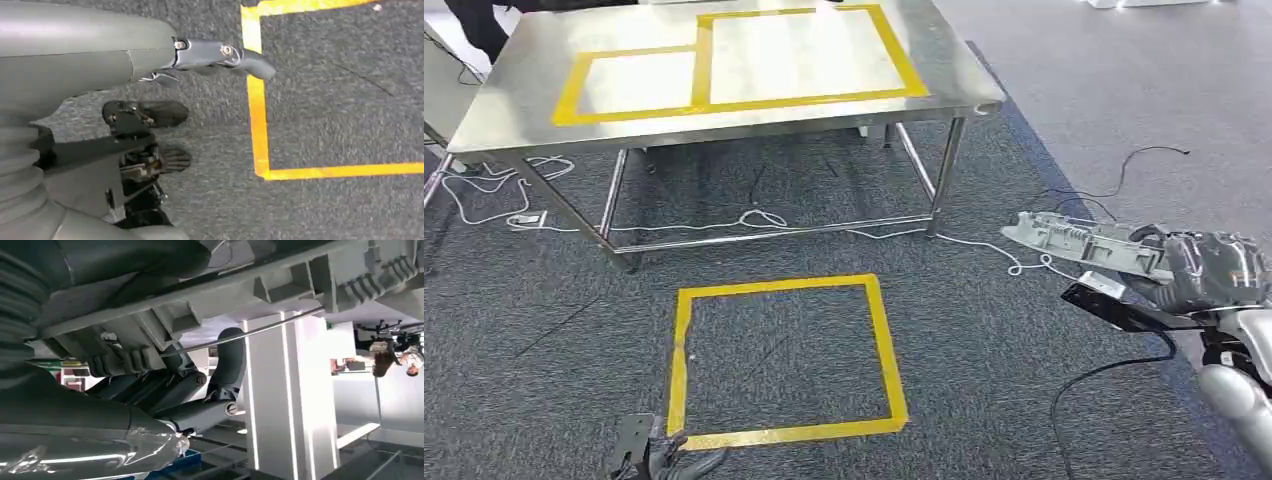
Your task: Take the parts from the cabinet and place them on the table.
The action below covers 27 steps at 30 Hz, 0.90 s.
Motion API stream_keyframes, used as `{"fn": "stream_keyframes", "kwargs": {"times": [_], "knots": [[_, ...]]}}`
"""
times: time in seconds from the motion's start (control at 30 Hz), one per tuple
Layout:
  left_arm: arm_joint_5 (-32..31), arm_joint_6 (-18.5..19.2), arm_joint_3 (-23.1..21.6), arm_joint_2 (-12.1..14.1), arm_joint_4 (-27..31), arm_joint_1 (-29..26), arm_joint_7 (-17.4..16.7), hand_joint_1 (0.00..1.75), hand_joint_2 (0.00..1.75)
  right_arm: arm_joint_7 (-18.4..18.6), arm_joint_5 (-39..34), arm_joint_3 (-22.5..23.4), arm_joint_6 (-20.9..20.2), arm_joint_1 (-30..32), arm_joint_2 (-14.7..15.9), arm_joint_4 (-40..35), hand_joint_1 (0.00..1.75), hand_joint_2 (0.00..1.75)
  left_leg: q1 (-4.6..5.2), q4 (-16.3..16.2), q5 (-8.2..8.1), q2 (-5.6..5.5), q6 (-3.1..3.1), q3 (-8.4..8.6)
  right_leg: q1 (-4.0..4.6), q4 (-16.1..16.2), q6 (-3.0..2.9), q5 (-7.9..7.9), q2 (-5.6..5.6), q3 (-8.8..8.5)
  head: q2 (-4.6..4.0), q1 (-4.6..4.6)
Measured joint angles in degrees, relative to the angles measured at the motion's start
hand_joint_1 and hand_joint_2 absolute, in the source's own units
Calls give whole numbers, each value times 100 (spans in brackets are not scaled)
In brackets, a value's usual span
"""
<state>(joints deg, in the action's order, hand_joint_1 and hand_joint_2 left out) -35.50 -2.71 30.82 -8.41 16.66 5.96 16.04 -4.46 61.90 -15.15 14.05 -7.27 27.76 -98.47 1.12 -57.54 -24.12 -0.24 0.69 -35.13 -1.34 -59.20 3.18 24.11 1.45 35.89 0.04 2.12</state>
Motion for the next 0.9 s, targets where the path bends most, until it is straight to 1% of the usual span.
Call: {"fn": "stream_keyframes", "kwargs": {"times": [0.03,0.07,0.1,0.17,0.2,0.23,0.27,0.3,0.33,0.37,0.4,0.43,0.47,0.5,0.53,0.57,0.6,0.63,0.67,0.7,0.73,0.77,0.8,0.83,0.87,0.9], "knots": [[0,0,0,-2,0,5,0,0,175,0,-2,0,2,2,13,0,175,175,-58,88,51,5,27,49,3,-12,29,21,-7,18,0,2],[2,-2,0,-4,2,6,0,0,175,0,-4,0,2,6,20,0,175,175,-58,101,53,8,42,76,10,-122,47,99,-54,55,0,22],[2,-2,0,-9,2,12,0,0,175,0,-4,-2,0,-11,28,2,175,175,-60,100,46,8,65,84,11,-443,66,287,-75,194,0,40],[2,0,0,-15,2,5,0,0,175,0,-2,-7,0,-15,28,9,175,175,-55,94,33,11,82,92,11,-1408,101,709,-91,671,0,39],[2,0,0,-15,2,2,0,0,175,0,0,-7,0,-16,28,22,175,175,-53,92,26,12,89,96,13,-1730,113,784,-91,847,0,46],[2,0,0,-15,2,-1,0,0,175,0,0,-7,0,-16,28,28,175,175,-54,92,15,12,83,113,11,-1749,116,713,-92,882,0,42],[2,0,0,-15,2,-3,0,0,175,0,0,-7,0,-16,28,31,175,175,-56,91,-2,11,75,137,10,-1527,118,524,-97,781,0,46],[2,0,0,-18,2,-3,0,0,175,0,0,-7,0,-17,31,31,175,175,-63,89,-24,9,61,174,5,-1051,118,243,-107,550,0,41],[2,2,0,-26,2,-2,0,0,175,2,-4,-7,0,-17,33,31,175,175,-72,78,-56,6,30,217,-5,-467,131,-34,-126,253,0,46],[2,7,0,-22,2,-1,0,0,175,2,-7,-7,0,-17,33,33,175,175,-50,63,-90,4,-9,232,-11,-59,154,-108,-176,65,0,46],[2,9,0,-11,2,9,0,0,175,-2,-7,-24,-2,-32,33,39,175,175,-13,24,-107,1,-36,203,6,-2,100,-51,-140,-3,0,61],[0,9,0,-9,2,7,0,0,175,0,-2,-28,0,-27,33,42,175,175,-8,28,-94,1,-50,195,1,-18,16,-61,-110,22,0,42],[0,11,0,-7,2,1,0,0,175,4,0,-31,0,-20,33,48,175,175,-9,43,-89,2,-57,197,9,-28,-6,-54,-106,36,0,15],[0,11,0,-7,2,-1,0,0,175,2,0,-31,2,-23,33,50,175,175,-16,47,-91,6,-61,199,17,-39,-38,-47,-93,47,0,26],[2,11,0,-2,2,4,0,0,175,4,2,-31,2,-31,35,50,175,175,-18,41,-134,6,-92,202,-9,-19,-82,-47,-92,30,0,24],[2,11,0,-2,2,5,0,0,175,11,2,-31,2,-30,35,50,175,175,-22,-40,-206,8,-140,181,-12,-15,-113,-38,-91,12,0,20],[2,11,0,-7,2,10,0,0,175,9,0,-31,2,-30,35,50,175,175,-28,-335,-394,8,-174,40,-14,-15,-147,-32,-93,10,0,9],[0,11,0,-7,2,11,0,0,175,0,0,-35,2,-30,35,50,175,175,-39,-787,-623,8,-193,-185,-14,-15,-157,-26,-92,12,0,9],[0,11,0,-7,2,6,0,0,175,0,0,-39,2,-28,35,50,175,175,-45,-1292,-833,8,-202,-447,-14,-16,-163,-21,-92,13,0,11],[0,11,0,-7,2,-2,0,0,175,0,2,-42,0,-28,35,50,175,175,-45,-1714,-954,8,-203,-681,-13,-17,-168,-17,-92,11,0,7],[0,11,0,-7,2,-7,0,0,175,2,2,-42,2,-29,35,50,175,175,-45,-1853,-918,8,-194,-792,-12,-18,-172,-13,-90,3,0,11],[0,13,0,-7,2,-9,0,0,175,2,2,-42,0,-29,35,50,175,175,-45,-1706,-721,8,-179,-757,-12,-18,-173,-6,-84,-8,0,9],[0,13,0,-7,2,-7,0,0,175,0,0,-42,2,-29,35,50,175,175,-44,-1361,-460,8,-159,-610,-12,-18,-161,1,-78,-25,0,9],[0,13,0,-4,2,-4,0,0,175,0,0,-42,0,-30,35,50,175,175,-44,-873,-183,6,-131,-384,-12,-18,-149,9,-71,-49,0,9],[2,13,0,-4,2,-2,0,0,175,0,0,-42,2,-30,35,48,175,175,-43,-371,53,2,-91,-144,-13,-15,-132,20,-69,-68,0,9],[2,11,0,-4,2,0,0,0,175,0,0,-42,2,-35,35,50,175,175,-36,-98,82,-8,-72,-28,13,-30,-107,35,-62,-55,0,11]]}}
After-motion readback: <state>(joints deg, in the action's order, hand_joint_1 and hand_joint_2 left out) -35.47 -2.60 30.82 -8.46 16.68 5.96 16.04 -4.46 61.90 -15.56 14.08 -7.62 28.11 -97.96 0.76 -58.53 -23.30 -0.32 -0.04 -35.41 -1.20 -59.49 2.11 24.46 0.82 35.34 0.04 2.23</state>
